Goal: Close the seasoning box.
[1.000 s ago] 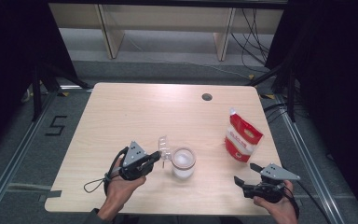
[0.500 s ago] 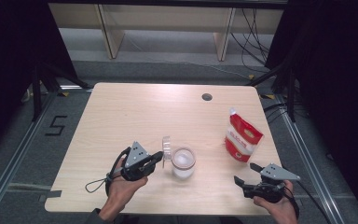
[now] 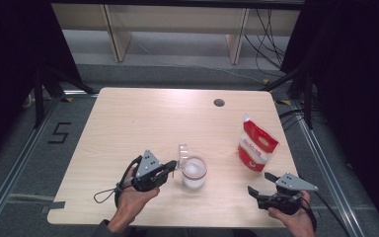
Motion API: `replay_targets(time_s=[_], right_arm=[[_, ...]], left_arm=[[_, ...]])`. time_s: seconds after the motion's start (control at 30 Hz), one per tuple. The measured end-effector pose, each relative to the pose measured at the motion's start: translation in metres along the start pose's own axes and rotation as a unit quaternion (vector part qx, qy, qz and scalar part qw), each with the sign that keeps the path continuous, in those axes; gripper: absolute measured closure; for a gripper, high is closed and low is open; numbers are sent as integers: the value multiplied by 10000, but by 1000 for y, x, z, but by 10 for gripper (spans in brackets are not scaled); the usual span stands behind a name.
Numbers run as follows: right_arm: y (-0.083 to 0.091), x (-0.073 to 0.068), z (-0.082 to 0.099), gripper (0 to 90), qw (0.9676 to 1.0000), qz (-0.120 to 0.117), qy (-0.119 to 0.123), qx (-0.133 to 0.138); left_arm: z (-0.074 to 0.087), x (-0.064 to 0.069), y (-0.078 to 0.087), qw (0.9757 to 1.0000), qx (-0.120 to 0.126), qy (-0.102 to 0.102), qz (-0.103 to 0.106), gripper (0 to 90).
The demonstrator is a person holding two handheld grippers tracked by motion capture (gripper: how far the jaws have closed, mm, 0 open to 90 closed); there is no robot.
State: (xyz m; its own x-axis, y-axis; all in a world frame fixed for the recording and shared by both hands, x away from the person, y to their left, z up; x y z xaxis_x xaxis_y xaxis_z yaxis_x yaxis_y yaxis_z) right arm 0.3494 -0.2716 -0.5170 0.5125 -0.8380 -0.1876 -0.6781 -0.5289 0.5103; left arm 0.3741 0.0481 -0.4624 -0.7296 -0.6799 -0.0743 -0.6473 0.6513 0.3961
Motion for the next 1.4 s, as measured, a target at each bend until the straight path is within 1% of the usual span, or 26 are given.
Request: replay_targets(time_s=[0.2, 0.23, 0.3, 0.4, 0.5, 0.53, 0.57, 0.63, 0.7, 0.73, 0.77, 0.8, 0.87, 0.9, 0.93, 0.97, 1.0, 1.03, 1.07, 1.13, 1.2, 1.23, 1.27, 1.33, 1.37, 1.4], right_arm=[[1, -1, 0, 174, 10000, -41, -40, 0], [1, -1, 0, 174, 10000, -34, -36, -7], [0, 0, 0, 173, 10000, -2, -15, 6], [0, -2, 0, 174, 9999, -76, -68, -2], [0, -2, -1, 173, 9999, -81, -31, 82], [0, -2, -1, 173, 9999, -88, -35, 88], [0, 0, -2, 173, 9999, -106, 53, 122], [-1, -2, -3, 172, 9996, -207, 13, 179], [0, -1, -3, 171, 9997, -172, 59, 171], [1, -4, -2, 171, 9997, -179, -61, 136], [0, -4, -3, 171, 9996, -204, -20, 175], [0, -7, -4, 171, 9992, -295, -118, 242], [0, -7, -4, 170, 9993, -300, -91, 197], [0, -8, -4, 168, 9990, -339, -130, 254], [0, -8, -5, 167, 9991, -338, -67, 246], [0, -7, -6, 165, 9989, -388, -3, 273], [1, -9, -6, 163, 9988, -386, -54, 279], [1, -10, -7, 162, 9986, -423, -19, 301], [1, -9, -7, 161, 9987, -412, 44, 309], [-1, -11, -6, 159, 9984, -469, 19, 307], [1, -13, -6, 159, 9983, -520, 5, 256], [0, -13, -6, 159, 9981, -577, 16, 214], [2, -14, -6, 159, 9982, -535, 8, 259], [2, -17, -5, 159, 9981, -573, -64, 211], [1, -16, -5, 159, 9981, -564, 24, 257], [1, -17, -3, 159, 9982, -571, 3, 182]], left_arm=[[-1, 0, 2, 10000, 48, 55, 24, 845], [-2, 1, 2, 9999, 118, 66, 81, 838], [-2, 2, 4, 9998, 113, 105, 121, 810], [-2, 5, 5, 9991, 194, 241, 302, 752], [-1, 8, 7, 9988, 168, 286, 349, 692], [-1, 10, 7, 9983, 228, 396, 362, 678], [0, 10, 9, 9986, 176, 349, 364, 659], [2, 11, 11, 9985, 164, 362, 377, 625], [4, 13, 12, 9984, 132, 355, 424, 591], [6, 14, 13, 9981, 107, 412, 446, 563], [8, 16, 13, 9976, 117, 498, 467, 539], [9, 16, 14, 9978, 111, 449, 481, 518], [12, 16, 16, 9978, 15, 505, 432, 465], [14, 16, 17, 9978, 12, 487, 449, 441], [16, 17, 18, 9974, -31, 570, 444, 418], [19, 17, 19, 9973, -42, 547, 480, 397], [22, 17, 20, 9974, -100, 545, 468, 377], [24, 19, 19, 9966, -93, 634, 519, 362], [27, 18, 21, 9970, -169, 598, 466, 349], [32, 20, 20, 9963, -185, 683, 497, 316], [37, 20, 22, 9967, -233, 615, 477, 303], [39, 20, 22, 9962, -253, 674, 487, 294], [41, 20, 22, 9967, -283, 595, 468, 284], [44, 21, 22, 9962, -256, 690, 458, 270], [47, 20, 23, 9967, -315, 561, 500, 263], [49, 22, 23, 9961, -314, 680, 473, 255]])
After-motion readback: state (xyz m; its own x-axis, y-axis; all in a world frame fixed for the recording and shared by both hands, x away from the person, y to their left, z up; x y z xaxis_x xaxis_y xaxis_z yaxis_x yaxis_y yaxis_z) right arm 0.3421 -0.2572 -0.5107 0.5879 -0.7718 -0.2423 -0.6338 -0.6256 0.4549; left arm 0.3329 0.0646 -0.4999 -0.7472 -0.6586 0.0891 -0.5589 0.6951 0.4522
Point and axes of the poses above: each handheld gripper's, and its own axes: y roughly backward along the jaws, z roughly out of its underside, x roughly to its right, the point moved 7 cm from there along -y, roughly forward along the jaws, and after that the axes turned 8 degrees about -y, right-handed, at the moved point
